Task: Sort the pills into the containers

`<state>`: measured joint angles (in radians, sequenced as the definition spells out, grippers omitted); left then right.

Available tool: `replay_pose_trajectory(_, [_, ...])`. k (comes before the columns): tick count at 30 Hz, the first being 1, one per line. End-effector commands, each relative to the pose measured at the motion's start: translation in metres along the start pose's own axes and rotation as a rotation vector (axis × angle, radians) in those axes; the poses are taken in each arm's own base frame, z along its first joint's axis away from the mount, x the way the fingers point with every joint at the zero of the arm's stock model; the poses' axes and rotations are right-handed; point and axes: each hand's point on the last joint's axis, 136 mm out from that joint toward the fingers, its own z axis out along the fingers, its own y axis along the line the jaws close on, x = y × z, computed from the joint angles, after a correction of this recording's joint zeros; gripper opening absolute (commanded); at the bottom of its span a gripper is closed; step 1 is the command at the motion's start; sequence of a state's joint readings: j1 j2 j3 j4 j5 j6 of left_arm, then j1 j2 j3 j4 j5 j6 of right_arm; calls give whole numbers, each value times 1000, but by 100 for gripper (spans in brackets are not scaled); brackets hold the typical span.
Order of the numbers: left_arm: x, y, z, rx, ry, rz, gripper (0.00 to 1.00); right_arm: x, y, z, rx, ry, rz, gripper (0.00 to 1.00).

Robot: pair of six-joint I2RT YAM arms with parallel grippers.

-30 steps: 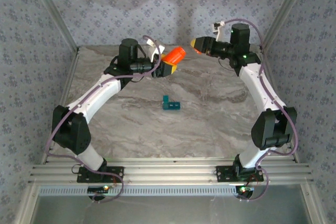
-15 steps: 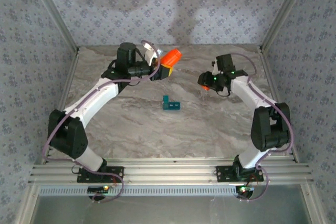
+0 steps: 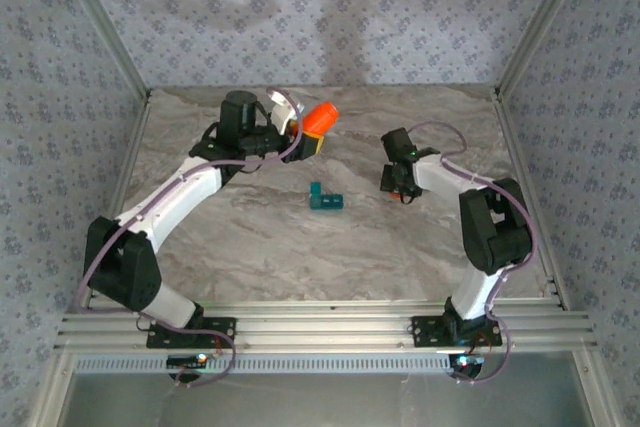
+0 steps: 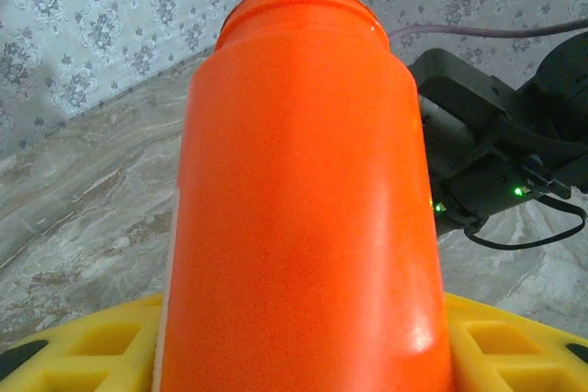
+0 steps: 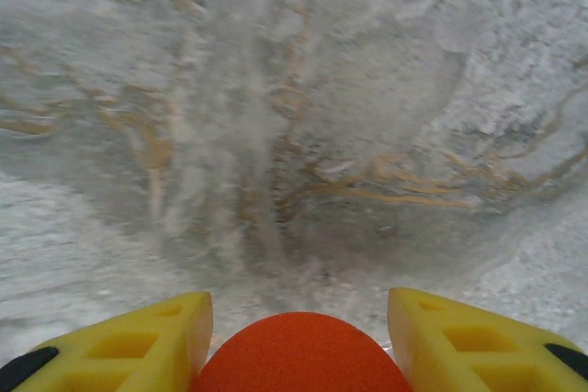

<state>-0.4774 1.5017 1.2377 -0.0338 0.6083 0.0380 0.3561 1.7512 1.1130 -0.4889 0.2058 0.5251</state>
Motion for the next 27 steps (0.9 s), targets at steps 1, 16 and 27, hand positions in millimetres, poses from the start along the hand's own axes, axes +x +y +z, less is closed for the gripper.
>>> replay_pose_trajectory(1, [-15, -4, -15, -18, -42, 46, 0, 4, -12, 8, 88, -25, 19, 29])
replay_pose_trajectory(16, [-13, -6, -20, -30, -37, 43, 0, 42, -12, 25, 132, 38, 2, 51])
replay_pose_trajectory(27, [-6, -5, -21, -45, -32, 37, 0, 44, 0, 22, 64, 84, 5, 69])
